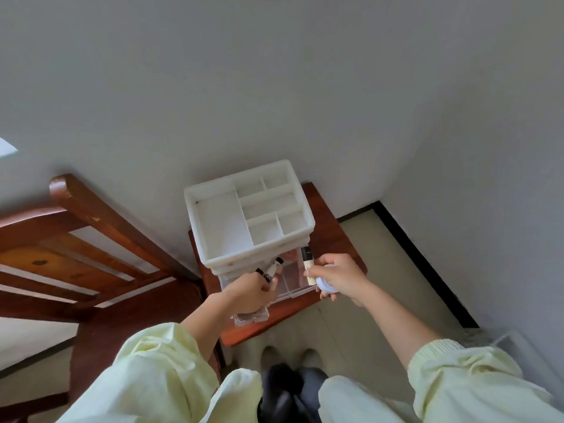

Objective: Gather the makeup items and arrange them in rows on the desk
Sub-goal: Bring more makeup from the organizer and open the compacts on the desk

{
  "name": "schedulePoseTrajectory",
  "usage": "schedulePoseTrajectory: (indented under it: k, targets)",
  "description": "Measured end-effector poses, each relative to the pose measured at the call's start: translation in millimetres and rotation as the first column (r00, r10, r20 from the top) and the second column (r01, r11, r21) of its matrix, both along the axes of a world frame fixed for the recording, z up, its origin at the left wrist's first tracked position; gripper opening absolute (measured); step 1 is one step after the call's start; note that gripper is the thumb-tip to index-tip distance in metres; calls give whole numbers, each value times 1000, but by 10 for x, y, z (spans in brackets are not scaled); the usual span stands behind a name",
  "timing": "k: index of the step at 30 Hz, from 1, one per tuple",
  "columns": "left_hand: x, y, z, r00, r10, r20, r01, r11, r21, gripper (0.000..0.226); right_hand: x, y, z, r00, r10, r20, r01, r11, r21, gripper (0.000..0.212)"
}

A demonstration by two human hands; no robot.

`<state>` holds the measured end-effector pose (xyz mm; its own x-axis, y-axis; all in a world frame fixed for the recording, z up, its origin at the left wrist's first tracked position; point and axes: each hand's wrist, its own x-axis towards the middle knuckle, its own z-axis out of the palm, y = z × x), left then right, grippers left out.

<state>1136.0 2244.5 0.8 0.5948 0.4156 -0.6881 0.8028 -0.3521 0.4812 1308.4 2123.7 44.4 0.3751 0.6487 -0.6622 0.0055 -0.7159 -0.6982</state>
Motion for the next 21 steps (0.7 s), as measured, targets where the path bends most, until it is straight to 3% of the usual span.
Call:
schedulePoseTrajectory:
  k: [2,5,10,14,21]
  targets:
    - [-37,-102,91,993,89,80,-81,991,-103,53,-15,-134,74,994,-80,-71,82,996,34,13]
    - [50,-154,290,973,139,185,-104,977,-189,37,7,-332,209,962,-227,-154,241,968,75,14]
    - [439,-269,681,927,119,355,14,936,-350,34,-11,-767,460,857,-484,-176,506,855,115,13]
    - [781,-566,885,917,-28,397,209,884,-419,33,-206,-1256,571,669,-719,-191,743,654,140,13]
    - [1108,-1661,818,911,-269,312,371,866,-335,47,-779,-2377,653,354,-923,-153,929,327,176,12]
